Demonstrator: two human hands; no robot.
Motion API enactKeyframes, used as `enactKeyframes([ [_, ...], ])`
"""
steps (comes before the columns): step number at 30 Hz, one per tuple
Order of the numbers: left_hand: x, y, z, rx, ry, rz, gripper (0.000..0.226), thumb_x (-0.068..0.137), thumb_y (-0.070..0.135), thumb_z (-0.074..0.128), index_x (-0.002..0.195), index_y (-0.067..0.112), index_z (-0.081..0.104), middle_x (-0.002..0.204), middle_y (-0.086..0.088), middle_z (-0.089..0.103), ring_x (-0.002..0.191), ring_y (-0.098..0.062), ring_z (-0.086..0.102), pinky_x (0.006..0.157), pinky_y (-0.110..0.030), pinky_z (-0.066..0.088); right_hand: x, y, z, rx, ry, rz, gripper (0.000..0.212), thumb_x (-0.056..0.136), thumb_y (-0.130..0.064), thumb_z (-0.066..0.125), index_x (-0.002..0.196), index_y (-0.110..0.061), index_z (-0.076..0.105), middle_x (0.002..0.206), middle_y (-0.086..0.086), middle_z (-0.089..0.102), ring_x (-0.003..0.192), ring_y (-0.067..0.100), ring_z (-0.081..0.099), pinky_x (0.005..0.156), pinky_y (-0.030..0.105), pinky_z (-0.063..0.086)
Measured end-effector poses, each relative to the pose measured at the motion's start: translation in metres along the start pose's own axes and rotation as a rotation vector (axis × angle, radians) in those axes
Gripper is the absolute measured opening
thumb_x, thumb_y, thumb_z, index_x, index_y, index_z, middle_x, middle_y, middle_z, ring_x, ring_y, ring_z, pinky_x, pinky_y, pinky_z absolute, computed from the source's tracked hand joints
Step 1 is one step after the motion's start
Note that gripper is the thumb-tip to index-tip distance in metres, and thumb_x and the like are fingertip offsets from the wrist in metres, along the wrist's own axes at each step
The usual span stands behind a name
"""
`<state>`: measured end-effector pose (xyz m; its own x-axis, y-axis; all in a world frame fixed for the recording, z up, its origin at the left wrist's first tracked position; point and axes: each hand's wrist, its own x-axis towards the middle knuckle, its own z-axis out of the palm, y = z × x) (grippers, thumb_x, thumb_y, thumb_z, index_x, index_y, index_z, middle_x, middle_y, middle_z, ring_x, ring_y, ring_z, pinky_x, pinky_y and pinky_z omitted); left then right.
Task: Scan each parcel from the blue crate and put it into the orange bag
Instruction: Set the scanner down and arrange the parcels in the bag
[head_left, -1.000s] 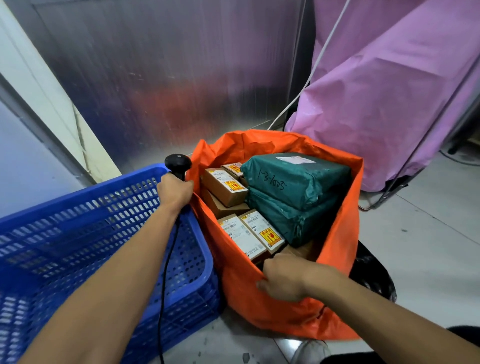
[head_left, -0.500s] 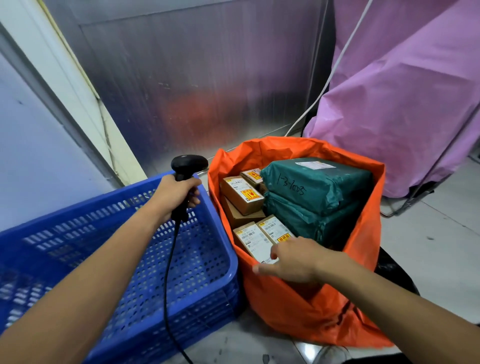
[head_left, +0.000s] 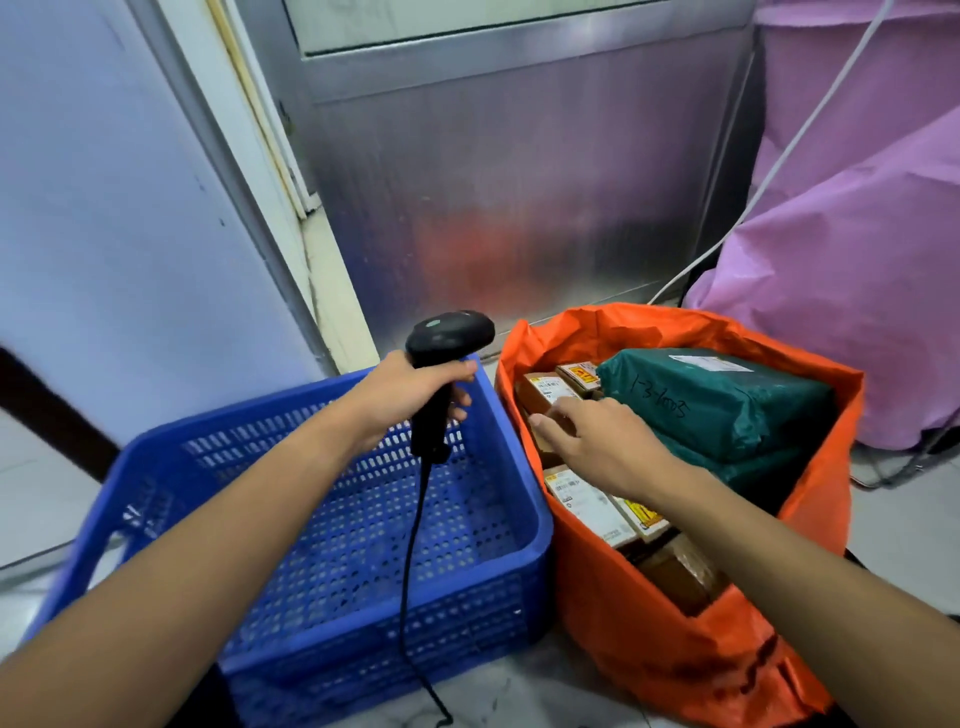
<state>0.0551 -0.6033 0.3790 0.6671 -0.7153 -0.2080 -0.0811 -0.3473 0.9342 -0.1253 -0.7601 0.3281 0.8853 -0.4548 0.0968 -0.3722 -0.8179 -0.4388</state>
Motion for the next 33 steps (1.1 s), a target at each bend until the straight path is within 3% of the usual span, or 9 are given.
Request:
enactKeyframes([
  [5,-0.032,0.007,-0.019,0.084,0.029,0.019,0.044,0.097,0.052,0.066,0.108,0.010,0.075,0.096,-0.009,0.080,0.084,-0.015,0.076,0.075,-0.030,0.055,0.011,-0.055,0.015,0.265,-0.069,-0.094,0.054,0.095,-0.067,0.046,0.127,-0.026,0.062,0.097,-0.005,0.071,0.088,0.021,0.070,0.085,0.043,0.053],
  [10,-0.067,0.005,-0.042,-0.007,0.115,0.051,0.039,0.096,0.053,0.067,0.106,0.016,0.075,0.094,0.003,0.077,0.085,-0.009,0.074,0.074,-0.031,0.061,0.017,-0.119,0.022,0.416,-0.157,-0.214,0.061,0.093,-0.066,0.055,0.141,-0.028,0.053,0.101,-0.010,0.071,0.095,0.013,0.068,0.091,0.040,0.053],
  [13,-0.089,0.000,-0.066,-0.072,0.185,0.056,0.041,0.095,0.052,0.069,0.105,0.012,0.076,0.090,0.001,0.078,0.084,-0.013,0.077,0.075,-0.034,0.062,0.020,-0.155,0.027,0.406,-0.190,-0.299,0.064,0.091,-0.067,0.056,0.147,-0.038,0.045,0.082,-0.009,0.069,0.076,0.006,0.064,0.073,0.033,0.051],
  [16,-0.107,-0.006,-0.088,-0.118,0.263,0.049,0.037,0.093,0.051,0.072,0.099,0.015,0.076,0.085,0.001,0.079,0.086,-0.016,0.079,0.076,-0.036,0.065,0.019,-0.184,0.031,0.415,-0.213,-0.336,0.052,0.095,-0.056,0.060,0.143,-0.039,0.048,0.071,-0.007,0.063,0.062,0.005,0.056,0.063,0.029,0.043],
  [19,-0.119,-0.013,-0.107,-0.165,0.324,0.035,0.035,0.092,0.050,0.074,0.098,0.016,0.076,0.090,-0.003,0.081,0.090,-0.019,0.079,0.080,-0.038,0.065,0.017,-0.210,0.033,0.398,-0.235,-0.353,0.042,0.096,-0.055,0.060,0.133,-0.036,0.055,0.078,0.002,0.069,0.068,0.013,0.060,0.066,0.034,0.045],
  [22,-0.128,-0.021,-0.121,-0.209,0.362,0.033,0.033,0.093,0.039,0.076,0.103,0.008,0.076,0.097,-0.011,0.080,0.090,-0.018,0.078,0.073,-0.031,0.063,0.017,-0.229,0.037,0.377,-0.223,-0.340,0.029,0.097,-0.052,0.060,0.110,-0.027,0.062,0.079,-0.002,0.072,0.076,0.018,0.067,0.074,0.038,0.050],
  [26,-0.136,-0.037,-0.136,-0.232,0.424,-0.001,0.014,0.094,0.023,0.077,0.091,0.009,0.073,0.087,-0.009,0.079,0.082,-0.017,0.075,0.082,-0.035,0.062,0.025,-0.251,0.049,0.284,-0.197,-0.353,0.034,0.092,-0.057,0.059,0.102,-0.024,0.060,0.080,-0.008,0.069,0.079,0.016,0.066,0.076,0.041,0.054],
  [30,-0.140,-0.060,-0.151,-0.308,0.551,-0.055,0.013,0.095,0.019,0.074,0.097,0.007,0.073,0.099,-0.016,0.079,0.087,-0.022,0.073,0.088,-0.042,0.060,0.037,-0.274,0.072,0.242,-0.223,-0.372,0.036,0.089,-0.057,0.060,0.101,-0.023,0.059,0.085,-0.004,0.069,0.084,0.022,0.065,0.076,0.041,0.053],
  [33,-0.145,-0.086,-0.164,-0.337,0.639,-0.151,0.013,0.095,0.018,0.073,0.098,0.005,0.073,0.094,-0.015,0.077,0.084,-0.025,0.071,0.080,-0.041,0.059,0.042,-0.290,0.102,0.225,-0.315,-0.419,0.040,0.084,-0.059,0.058,0.099,-0.022,0.058,0.089,0.001,0.069,0.087,0.028,0.066,0.077,0.043,0.054],
])
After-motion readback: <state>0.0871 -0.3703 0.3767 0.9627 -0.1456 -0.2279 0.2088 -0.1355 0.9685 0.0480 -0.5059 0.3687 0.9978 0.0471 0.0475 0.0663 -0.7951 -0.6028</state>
